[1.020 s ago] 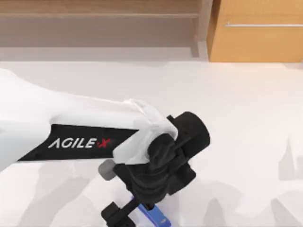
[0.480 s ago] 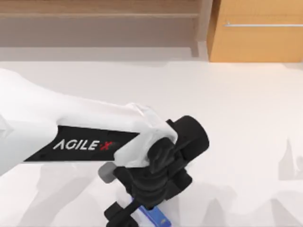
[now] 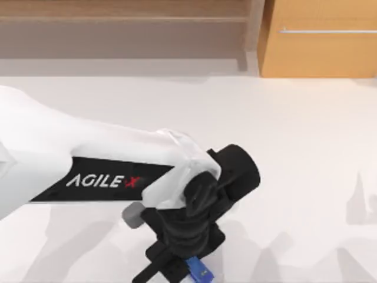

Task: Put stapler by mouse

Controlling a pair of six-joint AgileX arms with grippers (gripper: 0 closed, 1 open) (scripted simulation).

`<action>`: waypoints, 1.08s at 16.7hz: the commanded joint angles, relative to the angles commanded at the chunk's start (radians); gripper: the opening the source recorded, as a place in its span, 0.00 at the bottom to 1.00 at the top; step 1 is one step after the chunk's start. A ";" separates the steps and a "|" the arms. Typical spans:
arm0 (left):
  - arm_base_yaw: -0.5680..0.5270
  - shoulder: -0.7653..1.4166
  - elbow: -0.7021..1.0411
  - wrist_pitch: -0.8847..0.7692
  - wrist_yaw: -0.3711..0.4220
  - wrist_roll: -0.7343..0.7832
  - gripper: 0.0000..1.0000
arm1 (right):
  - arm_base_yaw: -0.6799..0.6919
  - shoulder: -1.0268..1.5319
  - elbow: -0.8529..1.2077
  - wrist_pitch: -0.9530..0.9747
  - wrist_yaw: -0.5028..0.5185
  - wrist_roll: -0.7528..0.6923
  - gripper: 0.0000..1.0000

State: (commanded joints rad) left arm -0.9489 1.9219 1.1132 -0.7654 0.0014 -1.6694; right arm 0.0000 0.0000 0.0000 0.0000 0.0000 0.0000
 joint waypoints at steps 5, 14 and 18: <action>0.000 0.000 0.000 0.000 0.000 0.000 0.00 | 0.000 0.000 0.000 0.000 0.000 0.000 1.00; 0.000 -0.031 0.032 -0.065 0.000 -0.001 0.00 | 0.000 0.000 0.000 0.000 0.000 0.000 1.00; 0.000 -0.059 0.059 -0.115 -0.001 -0.001 0.00 | 0.000 0.000 0.000 0.000 0.000 0.000 1.00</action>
State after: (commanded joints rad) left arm -0.9488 1.8632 1.1723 -0.8805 0.0008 -1.6705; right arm 0.0000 0.0000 0.0000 0.0000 0.0000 0.0000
